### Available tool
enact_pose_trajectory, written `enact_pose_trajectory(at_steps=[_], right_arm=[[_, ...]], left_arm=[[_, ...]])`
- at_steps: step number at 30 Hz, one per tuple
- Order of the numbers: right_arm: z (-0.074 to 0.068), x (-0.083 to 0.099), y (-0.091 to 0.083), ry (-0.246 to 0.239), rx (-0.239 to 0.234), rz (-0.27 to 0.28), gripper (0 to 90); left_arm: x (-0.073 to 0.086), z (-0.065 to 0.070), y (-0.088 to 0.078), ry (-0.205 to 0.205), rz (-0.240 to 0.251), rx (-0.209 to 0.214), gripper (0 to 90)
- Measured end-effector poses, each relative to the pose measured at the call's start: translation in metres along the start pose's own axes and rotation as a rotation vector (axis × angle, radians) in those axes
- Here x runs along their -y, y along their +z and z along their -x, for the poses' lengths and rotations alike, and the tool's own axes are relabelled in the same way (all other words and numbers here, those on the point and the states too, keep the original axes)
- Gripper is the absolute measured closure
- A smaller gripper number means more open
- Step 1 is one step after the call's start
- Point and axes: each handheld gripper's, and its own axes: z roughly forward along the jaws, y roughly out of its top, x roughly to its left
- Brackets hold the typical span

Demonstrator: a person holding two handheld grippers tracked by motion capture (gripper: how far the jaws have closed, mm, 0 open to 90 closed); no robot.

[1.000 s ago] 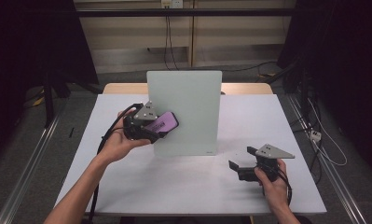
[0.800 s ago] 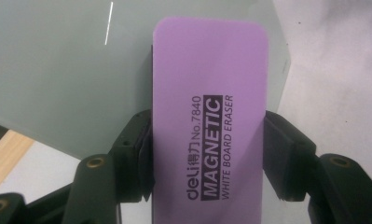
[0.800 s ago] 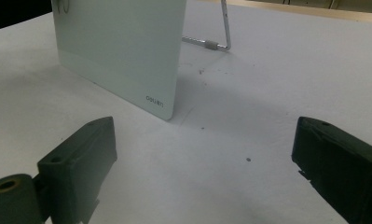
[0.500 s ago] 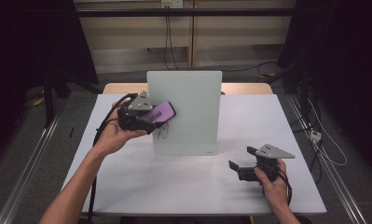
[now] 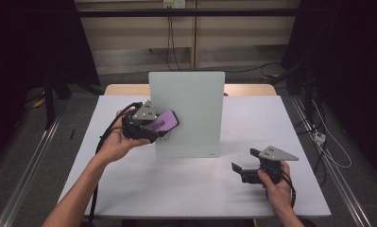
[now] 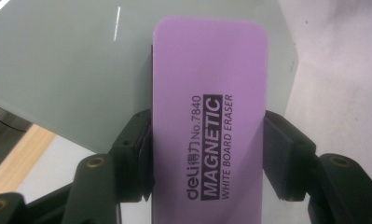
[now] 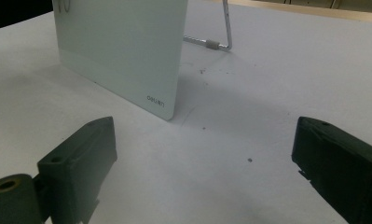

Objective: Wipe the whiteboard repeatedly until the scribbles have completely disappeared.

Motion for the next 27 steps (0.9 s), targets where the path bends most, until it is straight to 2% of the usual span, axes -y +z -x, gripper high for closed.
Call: enact_pose_trajectory(at_steps=[13,21,27], right_arm=[[0.000,0.000,0.000,-0.001,0.001,-0.001,6.5],[0.000,0.000,0.001,-0.003,-0.001,-0.002,6.5],[0.000,0.000,0.000,0.000,-0.001,-0.001,6.5]], left_arm=[[0.018,0.020,0.019,0.009,-0.068,0.051,41.1],[0.016,0.016,0.017,0.002,-0.065,0.063,41.0],[0.006,0.005,0.006,-0.015,-0.035,0.030,41.0]])
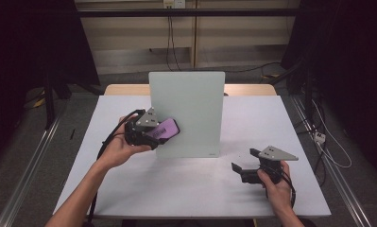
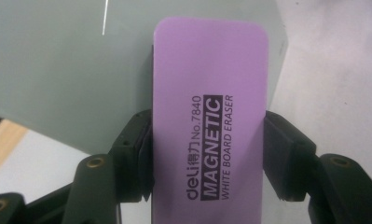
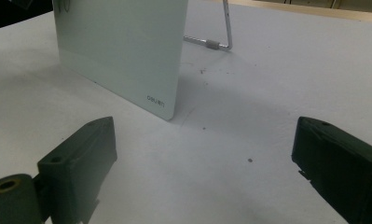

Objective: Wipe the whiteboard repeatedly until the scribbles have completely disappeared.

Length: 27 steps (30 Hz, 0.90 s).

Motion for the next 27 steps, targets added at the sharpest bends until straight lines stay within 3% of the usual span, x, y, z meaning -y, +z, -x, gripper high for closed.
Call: enact_pose_trajectory(at_steps=[7,13,20,27], right_arm=[[0.000,0.000,0.000,-0.002,-0.001,0.001,6.5],[0.001,0.000,-0.001,-0.001,0.000,0.001,6.5],[0.000,0.000,-0.001,-0.003,-0.001,0.002,6.5],[-0.001,0.000,0.000,0.000,0.000,0.000,6.5]], left_arm=[[-0.017,-0.017,-0.020,-0.006,0.046,-0.056,41.0],[-0.015,-0.017,-0.021,-0.009,0.054,-0.067,41.0],[-0.002,-0.006,-0.011,0.018,-0.013,-0.040,41.0],[0.011,0.001,-0.004,0.014,-0.039,-0.019,41.0]])
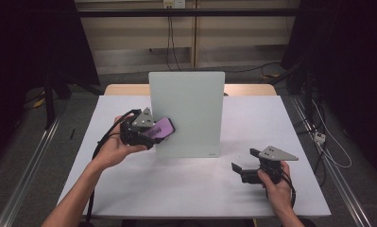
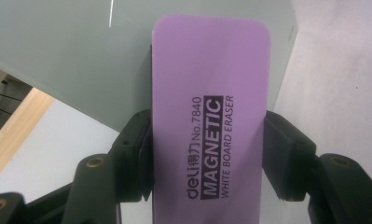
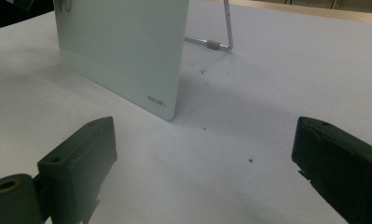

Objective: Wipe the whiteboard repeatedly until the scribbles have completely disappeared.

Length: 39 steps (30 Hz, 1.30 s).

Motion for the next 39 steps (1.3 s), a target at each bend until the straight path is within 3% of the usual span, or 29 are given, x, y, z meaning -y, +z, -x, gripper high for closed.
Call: enact_pose_trajectory(at_steps=[15,20,25,34,39], right_arm=[[0.000,0.000,0.001,-0.003,-0.002,-0.002,6.5],[0.000,0.000,0.002,-0.002,-0.003,-0.001,6.5],[0.000,0.000,0.002,-0.001,-0.004,-0.002,6.5],[0.001,0.000,0.001,-0.003,-0.003,-0.002,6.5],[0.000,0.000,0.001,-0.004,-0.004,-0.002,6.5]], left_arm=[[0.019,0.020,0.023,0.024,-0.079,0.057,41.0],[0.016,0.026,0.030,0.036,-0.110,0.074,41.0],[0.009,0.021,0.027,0.036,-0.095,0.071,41.0],[-0.013,0.007,0.010,0.011,-0.026,0.010,41.0],[-0.017,0.005,0.008,0.004,-0.010,0.005,40.9]])
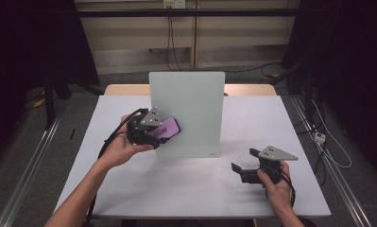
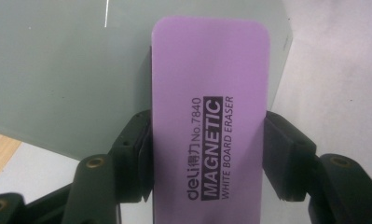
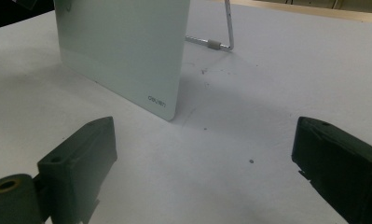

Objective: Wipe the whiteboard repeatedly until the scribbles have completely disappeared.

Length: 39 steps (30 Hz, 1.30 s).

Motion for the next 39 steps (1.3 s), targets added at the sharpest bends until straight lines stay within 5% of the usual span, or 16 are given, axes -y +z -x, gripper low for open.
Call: enact_pose_trajectory(at_steps=[23,30,39], right_arm=[[0.000,0.000,-0.001,0.001,0.000,0.002,6.5],[0.000,0.000,-0.001,-0.003,0.001,0.002,6.5],[0.000,0.000,0.000,-0.004,0.000,0.000,6.5]], left_arm=[[0.014,0.040,0.052,0.089,-0.126,0.112,41.0],[0.013,0.027,0.035,0.058,-0.078,0.093,41.1],[0.003,-0.002,-0.004,-0.008,0.025,-0.010,41.0]])
